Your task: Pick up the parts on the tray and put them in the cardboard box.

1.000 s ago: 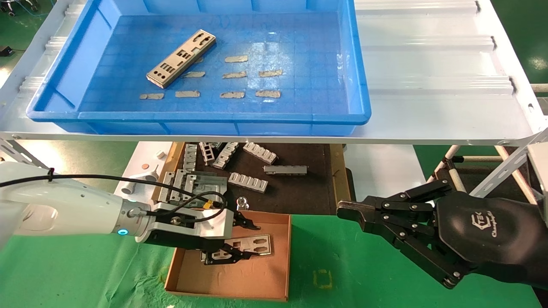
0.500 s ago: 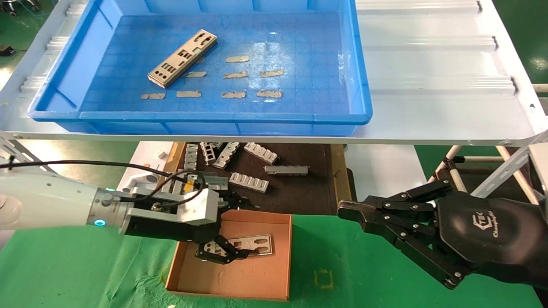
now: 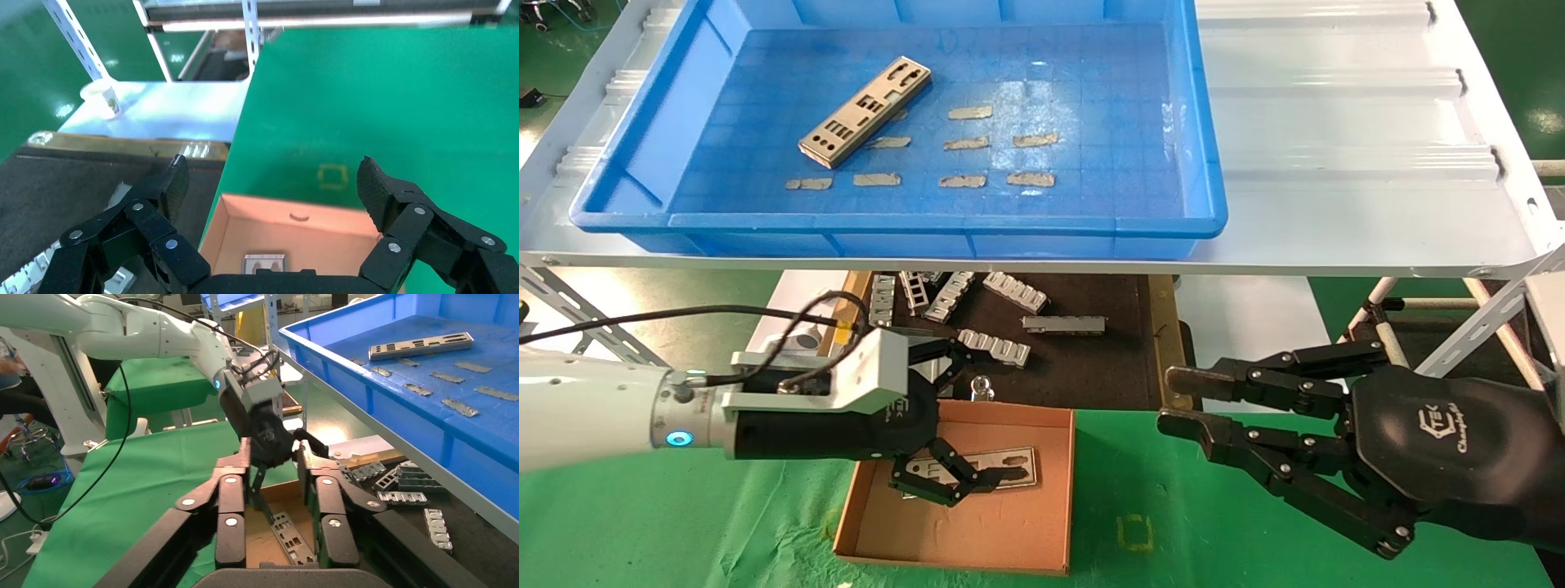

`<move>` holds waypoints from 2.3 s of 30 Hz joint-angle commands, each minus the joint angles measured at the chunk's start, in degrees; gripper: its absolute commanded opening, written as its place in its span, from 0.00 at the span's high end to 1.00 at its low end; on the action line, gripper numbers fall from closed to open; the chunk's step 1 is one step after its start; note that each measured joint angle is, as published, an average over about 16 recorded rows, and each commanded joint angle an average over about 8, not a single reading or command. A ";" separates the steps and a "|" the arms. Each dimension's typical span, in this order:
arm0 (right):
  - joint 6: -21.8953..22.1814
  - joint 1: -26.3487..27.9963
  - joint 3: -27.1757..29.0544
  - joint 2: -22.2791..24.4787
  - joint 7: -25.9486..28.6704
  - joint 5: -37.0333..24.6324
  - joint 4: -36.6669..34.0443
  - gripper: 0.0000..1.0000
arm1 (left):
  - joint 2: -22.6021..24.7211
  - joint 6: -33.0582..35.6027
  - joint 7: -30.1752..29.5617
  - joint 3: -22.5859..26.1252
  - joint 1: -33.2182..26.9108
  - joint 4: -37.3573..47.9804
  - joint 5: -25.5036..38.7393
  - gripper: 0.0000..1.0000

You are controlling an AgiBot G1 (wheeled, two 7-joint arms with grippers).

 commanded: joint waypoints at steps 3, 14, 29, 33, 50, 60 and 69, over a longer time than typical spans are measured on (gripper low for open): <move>0.00 0.00 0.00 0.00 0.00 0.00 0.00 0.00 | -2.00 0.29 -3.25 -2.84 2.03 -4.16 -1.25 0.00; 0.00 0.00 0.00 0.00 0.00 0.00 0.00 0.00 | -7.47 1.07 -12.11 -10.60 7.59 -15.53 -4.68 0.00; 0.00 0.00 0.00 0.00 0.00 0.00 0.00 0.00 | -14.94 2.14 -24.23 -21.21 15.19 -31.08 -9.36 0.00; 0.00 0.00 0.00 0.00 0.00 0.00 0.00 0.00 | -16.95 2.43 -27.48 -24.05 17.23 -35.25 -10.61 0.00; 0.01 -0.02 0.01 0.00 0.00 0.00 -0.01 0.00 | -21.17 3.14 -33.80 -30.06 21.53 -43.99 -13.43 0.00; 0.01 -0.02 0.01 0.00 0.00 0.00 -0.01 0.00 | -20.69 3.02 -33.34 -29.40 21.06 -43.01 -13.04 0.00; 0.01 -0.02 0.01 0.00 0.00 0.00 -0.01 0.00 | -20.50 2.97 -33.14 -29.12 20.86 -42.63 -12.87 0.00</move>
